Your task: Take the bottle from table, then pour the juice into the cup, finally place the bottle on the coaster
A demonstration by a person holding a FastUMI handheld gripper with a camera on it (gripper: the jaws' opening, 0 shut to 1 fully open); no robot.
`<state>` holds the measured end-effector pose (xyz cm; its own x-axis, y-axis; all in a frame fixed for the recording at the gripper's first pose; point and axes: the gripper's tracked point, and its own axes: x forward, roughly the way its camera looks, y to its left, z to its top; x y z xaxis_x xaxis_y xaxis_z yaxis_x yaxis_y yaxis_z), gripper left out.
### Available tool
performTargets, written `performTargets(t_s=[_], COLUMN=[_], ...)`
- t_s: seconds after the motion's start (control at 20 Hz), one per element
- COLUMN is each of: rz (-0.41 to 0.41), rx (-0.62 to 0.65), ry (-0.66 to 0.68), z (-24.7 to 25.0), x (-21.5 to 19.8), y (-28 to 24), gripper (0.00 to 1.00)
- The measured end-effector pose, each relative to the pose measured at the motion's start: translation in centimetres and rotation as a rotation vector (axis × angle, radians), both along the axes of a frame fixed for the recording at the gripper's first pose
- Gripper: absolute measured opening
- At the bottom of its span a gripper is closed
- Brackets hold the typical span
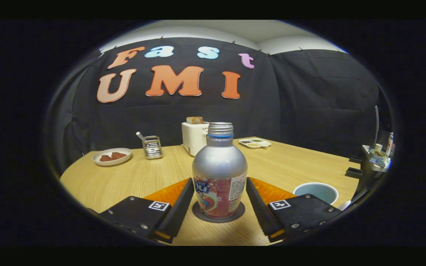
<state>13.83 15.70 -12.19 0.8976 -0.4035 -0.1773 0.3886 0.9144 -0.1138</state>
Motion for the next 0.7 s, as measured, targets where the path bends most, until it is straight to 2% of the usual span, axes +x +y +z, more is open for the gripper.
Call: performTargets(t_s=[0.05,0.1,0.4,0.7], rz=[0.002,-0.004,-0.006,0.073], rx=[-0.018,-0.036,-0.034,0.001], ry=[0.014,0.018,-0.038,-0.091], z=[-0.3,-0.3,2.0,4.7], x=[-0.1,-0.4,-2.1,-5.1], y=[0.0,-0.1,0.5,3.5], gripper=[0.94,0.98,0.98,0.98])
